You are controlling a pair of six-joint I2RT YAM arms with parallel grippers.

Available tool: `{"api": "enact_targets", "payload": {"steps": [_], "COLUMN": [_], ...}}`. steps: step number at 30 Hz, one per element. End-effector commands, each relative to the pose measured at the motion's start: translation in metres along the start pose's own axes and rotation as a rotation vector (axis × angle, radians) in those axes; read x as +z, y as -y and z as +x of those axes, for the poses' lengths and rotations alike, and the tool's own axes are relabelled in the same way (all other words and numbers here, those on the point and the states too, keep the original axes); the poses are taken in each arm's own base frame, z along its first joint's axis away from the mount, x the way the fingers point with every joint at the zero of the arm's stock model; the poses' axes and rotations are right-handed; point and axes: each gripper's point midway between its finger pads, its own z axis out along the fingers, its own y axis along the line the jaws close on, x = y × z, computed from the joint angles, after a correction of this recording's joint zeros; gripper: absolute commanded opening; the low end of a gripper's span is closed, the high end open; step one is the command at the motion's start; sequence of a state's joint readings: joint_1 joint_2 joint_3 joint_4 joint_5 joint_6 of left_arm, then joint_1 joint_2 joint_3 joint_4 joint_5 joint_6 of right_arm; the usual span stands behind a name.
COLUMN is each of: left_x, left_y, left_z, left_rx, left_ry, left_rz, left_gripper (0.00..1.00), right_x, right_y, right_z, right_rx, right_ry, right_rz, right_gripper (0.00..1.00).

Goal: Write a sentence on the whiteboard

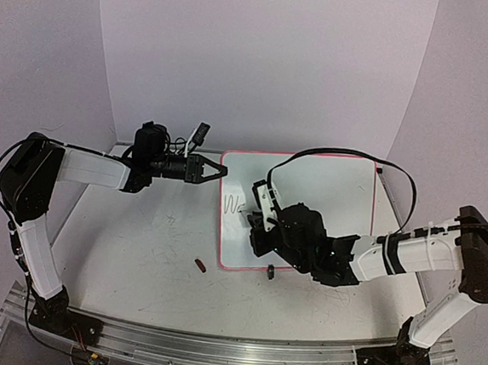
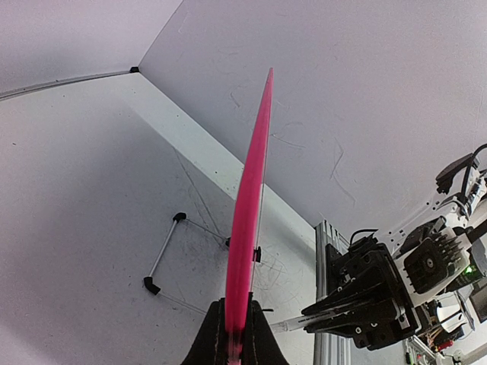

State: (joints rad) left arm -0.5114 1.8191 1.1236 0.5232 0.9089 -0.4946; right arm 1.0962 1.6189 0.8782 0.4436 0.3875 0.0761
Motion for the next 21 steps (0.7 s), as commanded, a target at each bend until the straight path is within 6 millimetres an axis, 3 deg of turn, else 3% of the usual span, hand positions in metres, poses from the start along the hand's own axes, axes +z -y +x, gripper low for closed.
{"api": "enact_targets", "payload": {"steps": [1, 21], "left_x": [0.004, 0.005], "left_y": [0.005, 0.005], "left_z": [0.003, 0.003], "left_rx": [-0.029, -0.031], "left_ry": [-0.014, -0.015], "left_rz": [0.001, 0.003], "left_gripper": [0.00, 0.00], "right_x": [-0.006, 0.001], "right_y": [0.015, 0.028], "right_z": [-0.008, -0.025], "right_rx": [0.019, 0.047], "right_ry": [0.028, 0.069], "right_rz": [0.065, 0.100], "right_gripper": [0.00, 0.00]}}
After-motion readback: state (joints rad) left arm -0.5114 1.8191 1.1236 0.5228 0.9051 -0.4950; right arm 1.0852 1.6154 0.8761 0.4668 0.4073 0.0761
